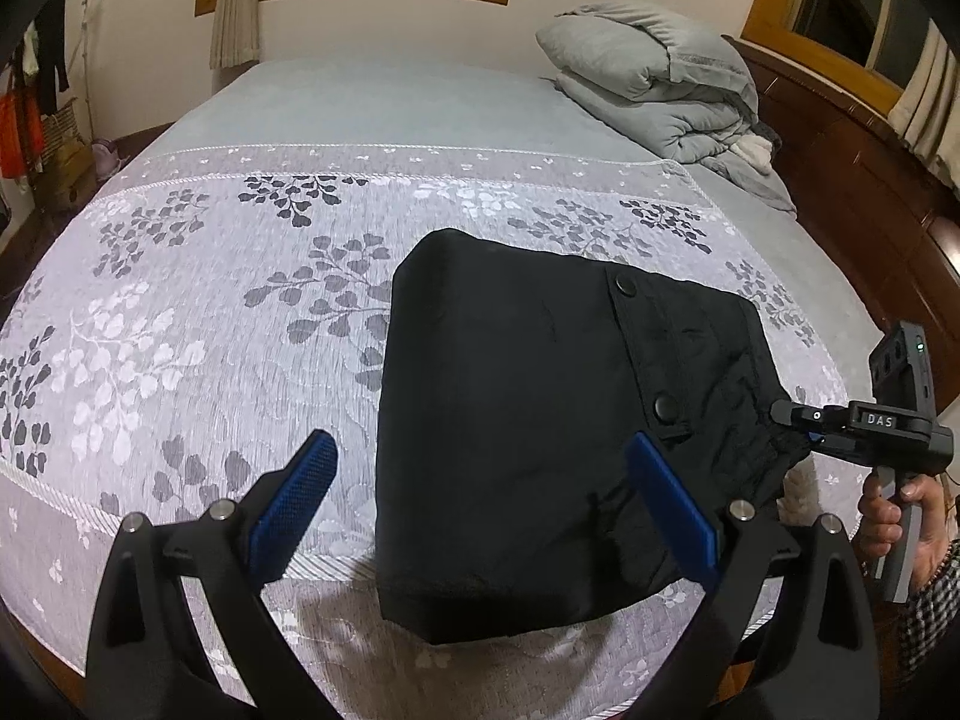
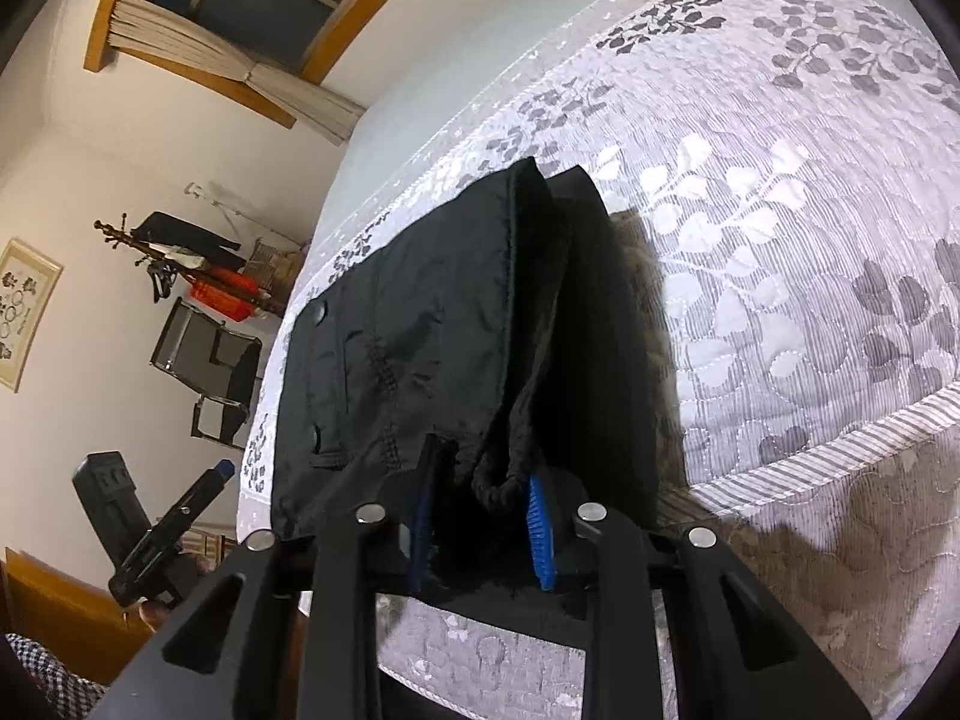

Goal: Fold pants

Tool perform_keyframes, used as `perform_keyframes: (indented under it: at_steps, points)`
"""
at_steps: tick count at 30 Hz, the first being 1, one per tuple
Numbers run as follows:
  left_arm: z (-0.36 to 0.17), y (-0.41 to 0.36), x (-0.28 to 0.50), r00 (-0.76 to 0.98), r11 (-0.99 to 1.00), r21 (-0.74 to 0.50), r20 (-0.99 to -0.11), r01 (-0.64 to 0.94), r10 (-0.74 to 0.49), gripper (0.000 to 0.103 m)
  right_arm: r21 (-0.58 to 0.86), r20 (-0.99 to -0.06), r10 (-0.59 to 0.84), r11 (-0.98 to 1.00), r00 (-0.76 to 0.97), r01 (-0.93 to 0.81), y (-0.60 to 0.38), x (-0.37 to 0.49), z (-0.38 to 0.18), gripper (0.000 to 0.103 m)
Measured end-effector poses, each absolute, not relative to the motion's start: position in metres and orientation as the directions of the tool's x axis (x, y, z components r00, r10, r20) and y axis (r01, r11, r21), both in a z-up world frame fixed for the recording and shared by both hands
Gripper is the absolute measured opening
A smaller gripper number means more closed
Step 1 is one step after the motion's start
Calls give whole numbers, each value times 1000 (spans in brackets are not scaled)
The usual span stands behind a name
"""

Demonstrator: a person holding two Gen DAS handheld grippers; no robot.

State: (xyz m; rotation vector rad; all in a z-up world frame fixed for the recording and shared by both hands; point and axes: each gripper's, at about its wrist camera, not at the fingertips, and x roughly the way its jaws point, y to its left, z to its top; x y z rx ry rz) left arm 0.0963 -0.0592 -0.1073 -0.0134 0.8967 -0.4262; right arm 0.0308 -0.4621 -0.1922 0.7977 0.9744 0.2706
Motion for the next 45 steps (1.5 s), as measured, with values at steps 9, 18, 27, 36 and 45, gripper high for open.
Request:
perform_keyframes:
  at_steps: [9, 18, 27, 36, 45]
  points:
    - [-125, -42, 106, 514, 930, -194, -789, 313, -337, 98, 713, -640, 542, 682, 544, 159, -464, 31, -198, 39]
    - [-156, -12, 138, 311, 874, -394, -824, 286, -473, 98, 686, -658, 517, 711, 548, 154, -469, 26, -190, 58]
    - [-183, -1, 154, 143, 773, -596, -764, 219, -630, 98, 699, -651, 534, 700, 539, 150, -466, 21, -197, 57]
    - [-223, 9, 173, -7, 606, -794, -607, 54, -795, 98, 694, -654, 531, 704, 538, 150, -465, 23, -197, 58]
    - [-226, -8, 182, -28, 602, -795, -605, 72, -796, 98, 682, -660, 527, 719, 535, 133, -464, 24, -193, 63]
